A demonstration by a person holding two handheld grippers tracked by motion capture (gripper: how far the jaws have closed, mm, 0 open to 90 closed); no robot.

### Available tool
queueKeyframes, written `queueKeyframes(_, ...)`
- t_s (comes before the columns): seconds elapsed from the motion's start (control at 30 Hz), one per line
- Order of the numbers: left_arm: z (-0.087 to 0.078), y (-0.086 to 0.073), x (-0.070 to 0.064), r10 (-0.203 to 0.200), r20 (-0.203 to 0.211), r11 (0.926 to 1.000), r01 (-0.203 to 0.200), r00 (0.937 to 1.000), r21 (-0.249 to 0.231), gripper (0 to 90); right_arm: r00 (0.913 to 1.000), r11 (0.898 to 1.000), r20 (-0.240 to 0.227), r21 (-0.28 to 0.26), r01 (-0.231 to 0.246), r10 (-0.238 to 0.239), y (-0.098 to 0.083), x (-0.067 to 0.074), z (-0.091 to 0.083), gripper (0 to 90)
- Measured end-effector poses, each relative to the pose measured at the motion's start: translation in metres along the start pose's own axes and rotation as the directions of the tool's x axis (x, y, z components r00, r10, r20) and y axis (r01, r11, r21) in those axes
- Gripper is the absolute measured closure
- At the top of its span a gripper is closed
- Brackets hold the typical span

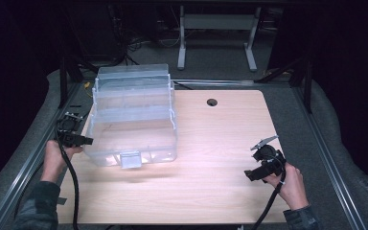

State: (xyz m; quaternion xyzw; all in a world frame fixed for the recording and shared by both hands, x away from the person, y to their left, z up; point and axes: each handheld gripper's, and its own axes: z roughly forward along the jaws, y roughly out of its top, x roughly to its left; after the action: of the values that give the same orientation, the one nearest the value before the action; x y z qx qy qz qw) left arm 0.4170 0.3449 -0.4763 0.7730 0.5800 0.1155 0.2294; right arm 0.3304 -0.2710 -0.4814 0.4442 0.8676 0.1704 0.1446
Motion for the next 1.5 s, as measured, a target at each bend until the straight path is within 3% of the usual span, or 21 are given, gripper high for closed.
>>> queueKeyframes(0.3,0.003,0.002,-0.023,0.041,0.008,0.9991,-0.041,0.9991,0.003,76.4,0.9999,1.0,-0.014,-0.009,-0.007,0.007,-0.003,-0.002,0.002,10.1)
queueKeyframes(0.47,0.005,0.004,-0.036,0.07,0.013,0.9975,-0.07,0.9975,0.007,75.8,0.9997,1.0,0.015,0.001,-0.02,0.02,-0.006,-0.005,0.0,6.8)
queueKeyframes(1.07,0.014,0.012,-0.088,0.148,0.025,0.9889,-0.148,0.9886,0.007,74.3,0.9984,0.998,0.014,0.011,-0.055,0.055,-0.02,-0.016,-0.004,7.5)
queueKeyframes(1.1,0.015,0.012,-0.091,0.154,0.026,0.988,-0.154,0.9878,0.009,74.3,0.998,0.998,0.015,-0.007,-0.061,0.061,-0.021,-0.016,-0.003,7.5)
queueKeyframes(1.5,0.021,0.02,-0.125,0.218,0.043,0.9755,-0.219,0.9751,0.025,72.6,0.9963,0.996,0.019,-0.008,-0.084,0.084,-0.028,-0.022,-0.005,7.6)
